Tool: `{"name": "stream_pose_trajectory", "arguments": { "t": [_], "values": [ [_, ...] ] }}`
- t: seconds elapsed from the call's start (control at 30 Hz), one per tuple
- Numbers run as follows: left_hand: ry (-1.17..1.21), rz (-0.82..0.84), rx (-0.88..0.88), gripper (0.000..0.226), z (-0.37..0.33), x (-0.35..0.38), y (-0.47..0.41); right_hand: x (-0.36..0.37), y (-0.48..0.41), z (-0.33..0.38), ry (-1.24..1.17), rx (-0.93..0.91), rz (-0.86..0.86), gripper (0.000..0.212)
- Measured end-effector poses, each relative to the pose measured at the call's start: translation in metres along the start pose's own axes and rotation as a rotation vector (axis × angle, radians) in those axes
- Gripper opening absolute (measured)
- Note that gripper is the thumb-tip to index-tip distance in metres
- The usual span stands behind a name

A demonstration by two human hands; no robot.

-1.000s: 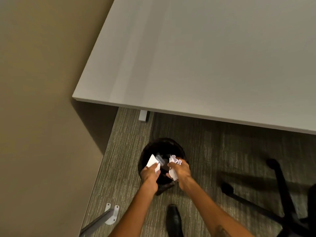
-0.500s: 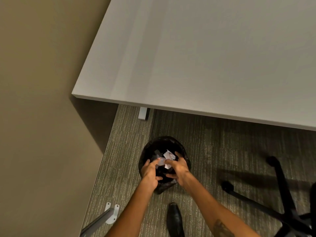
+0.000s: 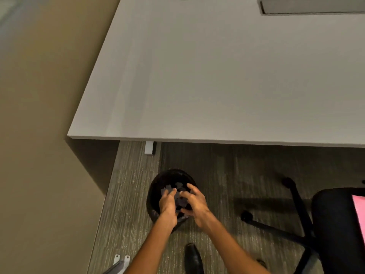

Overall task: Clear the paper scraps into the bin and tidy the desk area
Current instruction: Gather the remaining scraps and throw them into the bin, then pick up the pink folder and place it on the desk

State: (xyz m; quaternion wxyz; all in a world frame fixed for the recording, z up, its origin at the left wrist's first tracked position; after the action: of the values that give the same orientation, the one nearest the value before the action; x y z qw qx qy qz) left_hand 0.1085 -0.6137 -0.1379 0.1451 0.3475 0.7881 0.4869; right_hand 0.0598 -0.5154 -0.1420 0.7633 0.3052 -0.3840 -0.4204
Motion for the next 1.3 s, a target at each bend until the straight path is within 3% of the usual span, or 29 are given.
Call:
{"name": "stream_pose_trajectory", "arguments": {
  "t": [0.23,0.47,0.87,1.2,1.3],
  "values": [
    [-0.104,0.046,0.061,0.050,0.026,0.064,0.035,-0.054,0.075,0.035,0.386,-0.173,-0.039,0.058],
    [-0.182,0.127,0.087,0.050,0.069,0.174,0.089,-0.157,0.166,0.075,0.564,-0.289,-0.140,0.061],
    [-0.322,0.297,0.001,0.042,0.208,0.368,0.178,-0.409,0.313,0.068,0.525,-0.284,-0.473,0.066],
    [-0.390,0.342,-0.033,0.043,0.284,0.451,0.215,-0.534,0.372,0.018,0.405,-0.214,-0.581,0.071],
    [-0.437,0.355,-0.025,0.028,0.305,0.464,0.221,-0.558,0.384,0.006,0.356,-0.231,-0.581,0.071]
  ]
}}
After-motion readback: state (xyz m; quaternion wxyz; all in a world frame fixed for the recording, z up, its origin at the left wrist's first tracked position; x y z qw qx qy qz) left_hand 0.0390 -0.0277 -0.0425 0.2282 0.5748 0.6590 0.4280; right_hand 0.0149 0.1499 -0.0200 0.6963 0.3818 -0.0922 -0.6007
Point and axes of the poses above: each hand's wrist, its own y-axis away from the middle knuckle, its own x-axis out of the palm, z = x × y, the point moved 5 cm from there along -y, towards the middle knuckle, and after that the axes turned 13 degrees about z, right-handed, at the moved point
